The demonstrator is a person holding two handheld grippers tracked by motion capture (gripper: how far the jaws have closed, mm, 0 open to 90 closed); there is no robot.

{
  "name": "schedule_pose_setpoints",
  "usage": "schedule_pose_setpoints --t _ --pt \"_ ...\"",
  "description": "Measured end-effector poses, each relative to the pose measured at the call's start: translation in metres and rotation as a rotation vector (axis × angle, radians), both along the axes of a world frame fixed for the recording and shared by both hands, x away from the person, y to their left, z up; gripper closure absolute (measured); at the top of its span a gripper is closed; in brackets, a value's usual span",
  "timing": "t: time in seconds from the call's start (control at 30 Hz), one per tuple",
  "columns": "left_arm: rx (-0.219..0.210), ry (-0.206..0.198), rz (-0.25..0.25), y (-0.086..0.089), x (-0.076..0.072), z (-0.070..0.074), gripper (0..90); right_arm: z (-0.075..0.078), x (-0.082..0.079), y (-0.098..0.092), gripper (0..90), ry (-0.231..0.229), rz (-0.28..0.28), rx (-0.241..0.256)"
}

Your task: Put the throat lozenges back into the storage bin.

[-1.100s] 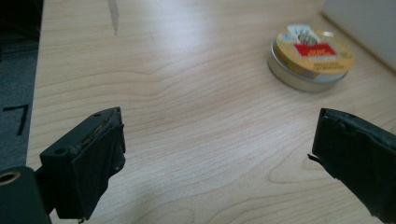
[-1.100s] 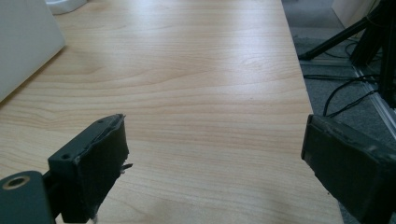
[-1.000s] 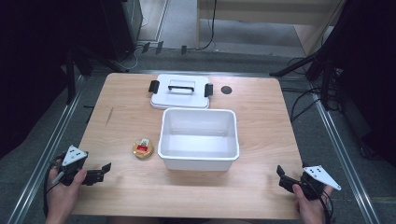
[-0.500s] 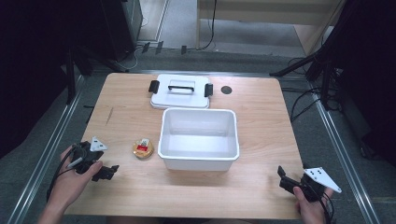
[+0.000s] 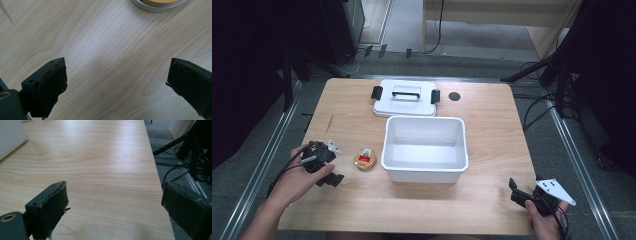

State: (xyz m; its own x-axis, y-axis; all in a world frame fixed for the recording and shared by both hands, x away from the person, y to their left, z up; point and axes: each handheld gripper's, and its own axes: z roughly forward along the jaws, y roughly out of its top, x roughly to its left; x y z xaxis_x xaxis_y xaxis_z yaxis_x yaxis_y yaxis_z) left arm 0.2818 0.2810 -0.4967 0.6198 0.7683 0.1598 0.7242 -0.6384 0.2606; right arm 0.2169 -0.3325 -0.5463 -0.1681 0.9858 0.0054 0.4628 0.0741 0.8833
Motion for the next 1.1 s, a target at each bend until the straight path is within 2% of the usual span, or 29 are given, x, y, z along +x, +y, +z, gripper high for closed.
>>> schedule_pose_setpoints --t 0.17,0.27,0.47,0.6,0.8,1.0,1.1 --pt "0.030 0.058 -0.054 -0.013 0.008 -0.001 0.8 0.000 0.000 0.000 6.9 0.006 0.000 -0.004" --pt "0.026 0.084 -0.086 -0.021 0.012 -0.002 0.8 0.000 0.000 0.000 6.9 0.009 0.002 -0.007" --pt "0.026 0.123 -0.106 -0.034 0.022 -0.006 1.8 0.000 0.000 0.000 6.9 0.011 0.001 -0.007" --pt "0.019 0.142 -0.125 -0.042 0.029 -0.006 2.5 0.000 0.000 0.000 7.0 0.013 0.002 -0.007" --pt "0.017 0.129 -0.129 -0.050 0.041 -0.002 3.1 0.000 0.000 0.000 7.0 0.014 0.004 -0.007" --pt "0.011 0.149 -0.146 -0.058 0.051 -0.007 4.1 0.000 0.000 0.000 7.0 0.016 0.005 -0.008" --pt "-0.014 0.161 -0.169 -0.061 0.055 -0.008 5.6 0.000 0.001 0.001 7.0 0.017 0.004 -0.010"
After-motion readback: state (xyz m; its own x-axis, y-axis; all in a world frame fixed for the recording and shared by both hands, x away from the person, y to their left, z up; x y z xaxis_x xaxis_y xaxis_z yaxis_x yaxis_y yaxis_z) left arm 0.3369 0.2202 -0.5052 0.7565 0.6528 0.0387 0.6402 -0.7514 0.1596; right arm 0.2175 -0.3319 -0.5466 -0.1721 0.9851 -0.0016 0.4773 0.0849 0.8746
